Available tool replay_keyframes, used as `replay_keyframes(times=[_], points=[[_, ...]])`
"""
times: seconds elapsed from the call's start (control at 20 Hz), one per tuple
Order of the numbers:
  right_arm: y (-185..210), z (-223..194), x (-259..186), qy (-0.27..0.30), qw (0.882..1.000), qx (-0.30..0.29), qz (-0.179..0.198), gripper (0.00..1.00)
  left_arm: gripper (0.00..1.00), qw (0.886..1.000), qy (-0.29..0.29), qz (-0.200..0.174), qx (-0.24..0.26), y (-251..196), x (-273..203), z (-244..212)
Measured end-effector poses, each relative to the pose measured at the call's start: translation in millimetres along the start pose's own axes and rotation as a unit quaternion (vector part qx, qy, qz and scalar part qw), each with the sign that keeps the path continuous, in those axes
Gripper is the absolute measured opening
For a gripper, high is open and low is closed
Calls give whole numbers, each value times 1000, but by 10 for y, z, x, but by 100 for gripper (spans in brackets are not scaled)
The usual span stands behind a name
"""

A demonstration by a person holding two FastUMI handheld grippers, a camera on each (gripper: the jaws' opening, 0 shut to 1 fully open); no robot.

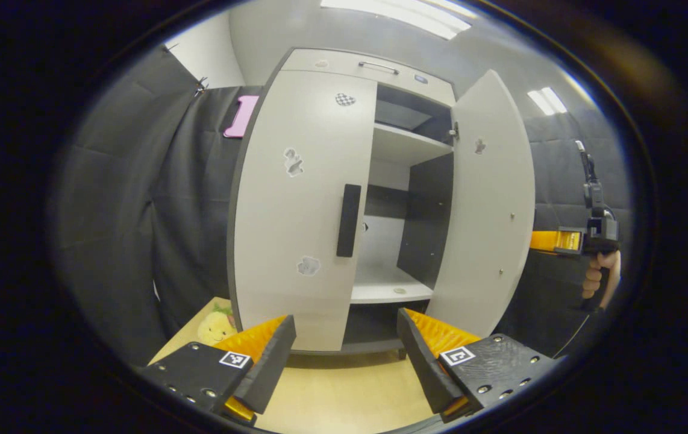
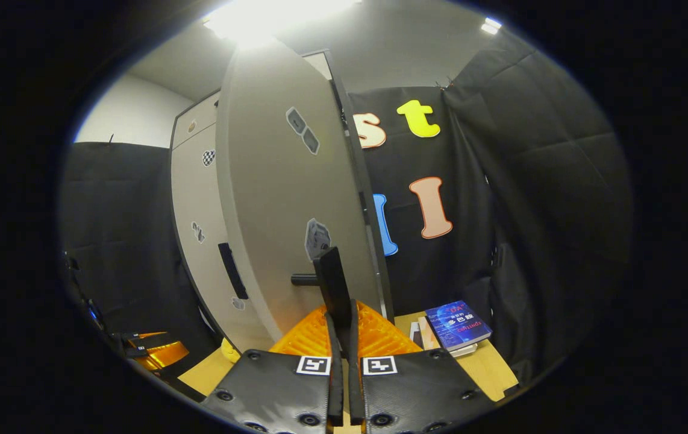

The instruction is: Open the right door of the double-door shoe cabinet with the right hand, and open the left door with the left hand.

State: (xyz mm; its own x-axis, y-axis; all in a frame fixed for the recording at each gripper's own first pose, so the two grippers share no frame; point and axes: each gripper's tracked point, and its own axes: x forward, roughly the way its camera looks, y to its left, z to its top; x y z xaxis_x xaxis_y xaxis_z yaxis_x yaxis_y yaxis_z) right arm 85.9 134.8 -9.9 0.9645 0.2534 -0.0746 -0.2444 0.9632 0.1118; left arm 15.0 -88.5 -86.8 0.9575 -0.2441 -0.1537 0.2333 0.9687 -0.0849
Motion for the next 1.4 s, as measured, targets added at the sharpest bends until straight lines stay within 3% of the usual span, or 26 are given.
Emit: replay_keyframes(times=[0.05, 0.1, 0.15, 0.25, 0.45, 0.55, 0.65, 0.85, 0.9, 0.95, 1.05, 1.1, 1.25, 1.4], points=[[-6, 4, -4, 2, 1000, 12, 0, 2, 98, 1000, 2, -2, -2, -46, 36, -20], [-13, -23, 11, 3, 1000, 25, 1, 5, 98, 1000, 3, -6, -3, -92, 79, -19], [-33, 13, -14, 1, 1000, 30, 0, 0, 100, 1000, 3, -8, -1, -140, 106, -23], [-155, 43, 13, -6, 1000, 28, -10, 4, 100, 1000, 1, -15, 7, -224, 188, 4], [-93, 47, 8, -10, 999, 32, 10, 4, 100, 1000, 5, -26, 6, -325, 330, 8], [-139, 42, 14, -12, 999, 32, 0, 4, 96, 1000, 2, -20, 0, -283, 371, 51], [-122, 42, 5, -12, 999, 41, -5, 0, 96, 1000, -3, -16, -7, -235, 389, 81], [-161, 30, -23, -9, 999, 33, -21, 4, 100, 1000, -5, -6, -8, -21, 495, 111], [-171, 25, -34, -9, 999, 29, -23, 4, 96, 1000, -7, -3, -7, 20, 513, 120], [-174, 25, -38, -9, 999, 26, -24, 0, 99, 1000, -8, -3, -6, 53, 529, 114], [-180, 3, -88, -8, 999, 29, -25, 4, 98, 1000, -8, 5, 4, 159, 579, 95], [-170, -12, -120, -5, 999, 33, -23, 0, 99, 1000, -9, 9, 12, 208, 603, 104], [-314, -52, -285, -4, 998, 40, -48, 2, 96, 999, -25, 17, 30, 324, 644, 210], [-639, -104, -483, -8, 995, 41, -91, 2, 98, 998, -37, 18, 39, 381, 738, 350]])
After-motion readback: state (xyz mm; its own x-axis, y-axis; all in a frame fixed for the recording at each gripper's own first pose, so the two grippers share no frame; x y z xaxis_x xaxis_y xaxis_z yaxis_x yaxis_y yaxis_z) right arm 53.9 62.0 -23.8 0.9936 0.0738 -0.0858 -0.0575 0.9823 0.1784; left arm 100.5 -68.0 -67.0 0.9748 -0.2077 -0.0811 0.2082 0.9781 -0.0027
